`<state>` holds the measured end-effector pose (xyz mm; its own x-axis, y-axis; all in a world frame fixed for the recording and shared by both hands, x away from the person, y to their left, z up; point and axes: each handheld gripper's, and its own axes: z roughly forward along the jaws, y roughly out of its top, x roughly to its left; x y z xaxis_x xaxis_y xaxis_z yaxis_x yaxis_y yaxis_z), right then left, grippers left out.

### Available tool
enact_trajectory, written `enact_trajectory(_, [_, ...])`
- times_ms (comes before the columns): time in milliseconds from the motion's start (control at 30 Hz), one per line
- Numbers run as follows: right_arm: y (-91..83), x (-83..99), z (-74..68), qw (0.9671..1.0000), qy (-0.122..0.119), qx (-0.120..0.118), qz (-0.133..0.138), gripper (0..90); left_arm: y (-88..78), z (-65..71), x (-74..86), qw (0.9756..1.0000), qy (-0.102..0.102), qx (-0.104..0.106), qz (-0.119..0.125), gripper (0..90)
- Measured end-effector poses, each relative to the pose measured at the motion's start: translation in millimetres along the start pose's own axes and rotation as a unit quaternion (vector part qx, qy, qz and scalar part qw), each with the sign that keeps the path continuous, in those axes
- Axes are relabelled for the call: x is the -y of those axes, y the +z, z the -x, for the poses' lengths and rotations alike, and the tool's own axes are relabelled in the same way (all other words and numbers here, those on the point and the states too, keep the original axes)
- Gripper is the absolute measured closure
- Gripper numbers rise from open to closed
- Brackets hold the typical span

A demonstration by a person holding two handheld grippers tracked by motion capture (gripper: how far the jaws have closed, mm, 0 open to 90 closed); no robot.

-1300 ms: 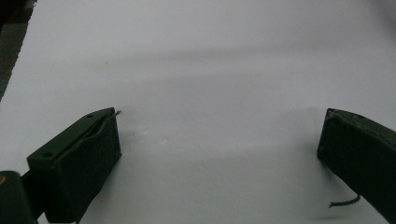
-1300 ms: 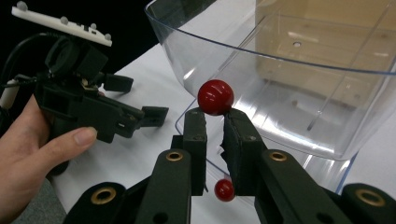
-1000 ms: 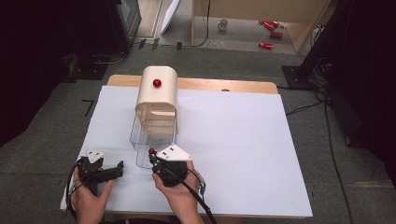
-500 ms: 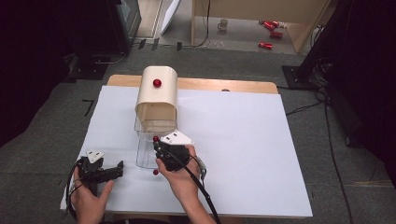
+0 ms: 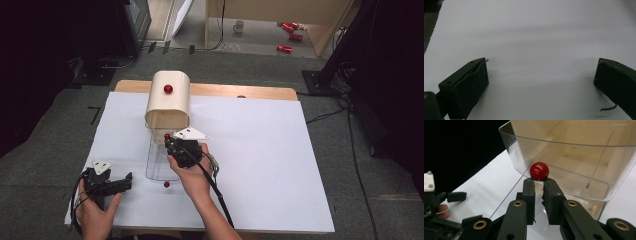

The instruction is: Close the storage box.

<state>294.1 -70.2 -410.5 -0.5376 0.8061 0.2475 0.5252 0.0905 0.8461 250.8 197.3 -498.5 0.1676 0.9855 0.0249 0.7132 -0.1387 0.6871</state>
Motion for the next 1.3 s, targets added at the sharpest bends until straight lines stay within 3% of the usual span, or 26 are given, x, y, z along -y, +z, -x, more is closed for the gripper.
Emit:
enact_trajectory(167, [5.4,-3.9,8.4,0.9999,0.014,-0.005,0.002,80.5,0.1,0.1,0.1,1.0,0.0,0.0,0.0,0.0])
enact_trajectory(567, [14.8,-9.2,16.0,1.0,0.005,-0.006,0.002,77.9,0.0,0.1,0.1,1.0,0.0,0.0,0.0,0.0])
enact_trajectory(600, [14.5,-9.2,15.5,1.0,0.005,-0.006,0.001,73.8,-0.2,-0.1,0.0,1.0,0.001,0.0,-0.001,0.0])
enact_trajectory(667, [12.2,-8.5,14.1,0.9999,0.005,-0.011,-0.007,56.6,-0.2,-0.1,0.0,1.0,0.001,0.0,-0.001,0.0])
enact_trajectory(800, [3.9,0.4,9.2,0.9995,-0.004,0.001,-0.033,11.2,-0.1,0.0,0.1,1.0,0.001,0.0,0.0,0.0])
enact_trajectory(867, [-2.7,7.4,8.9,0.9989,-0.001,0.002,-0.048,0.0,-0.2,0.0,0.1,1.0,0.001,0.0,0.0,0.0])
enact_trajectory(1100, [-33.5,39.1,11.0,0.9987,0.009,0.027,-0.042,0.0,-0.3,0.1,0.2,1.0,0.001,0.0,-0.001,0.0])
enact_trajectory(1300, [-44.1,66.2,4.5,0.9983,0.022,0.033,-0.042,0.0,-0.2,0.1,0.3,1.0,0.001,0.0,0.0,0.0])
